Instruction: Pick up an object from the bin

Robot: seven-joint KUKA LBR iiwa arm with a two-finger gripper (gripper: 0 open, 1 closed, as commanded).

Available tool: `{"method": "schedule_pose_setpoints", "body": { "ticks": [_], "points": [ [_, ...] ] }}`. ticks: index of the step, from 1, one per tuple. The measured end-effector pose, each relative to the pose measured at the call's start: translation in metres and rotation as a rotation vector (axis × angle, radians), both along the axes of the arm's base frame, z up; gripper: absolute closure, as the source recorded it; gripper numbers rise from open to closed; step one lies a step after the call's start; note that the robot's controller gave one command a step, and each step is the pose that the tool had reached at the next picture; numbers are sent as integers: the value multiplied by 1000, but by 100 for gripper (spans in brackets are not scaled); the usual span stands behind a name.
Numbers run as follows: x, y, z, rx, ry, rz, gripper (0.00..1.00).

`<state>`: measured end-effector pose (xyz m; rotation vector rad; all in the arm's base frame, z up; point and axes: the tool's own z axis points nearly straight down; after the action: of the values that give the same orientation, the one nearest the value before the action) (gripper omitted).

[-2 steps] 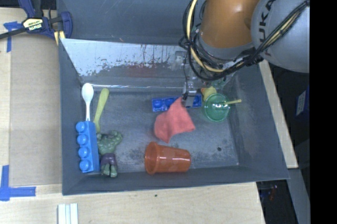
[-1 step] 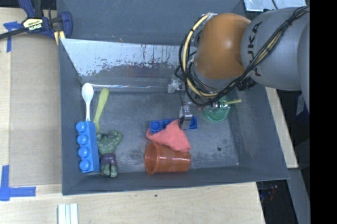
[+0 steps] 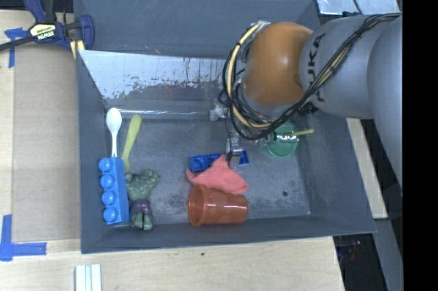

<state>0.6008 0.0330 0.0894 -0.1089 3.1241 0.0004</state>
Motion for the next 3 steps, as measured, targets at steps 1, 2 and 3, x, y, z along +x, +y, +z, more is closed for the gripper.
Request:
{"method": "schedule_pose_setpoints", "body": {
  "ticks": [1, 2, 3],
  "points": [
    [-27, 3, -10, -2, 0, 67, 0],
    [-41, 19, -18, -1, -10, 69, 0],
    [-58, 5, 49, -2, 0, 60, 0]
  ]
}}
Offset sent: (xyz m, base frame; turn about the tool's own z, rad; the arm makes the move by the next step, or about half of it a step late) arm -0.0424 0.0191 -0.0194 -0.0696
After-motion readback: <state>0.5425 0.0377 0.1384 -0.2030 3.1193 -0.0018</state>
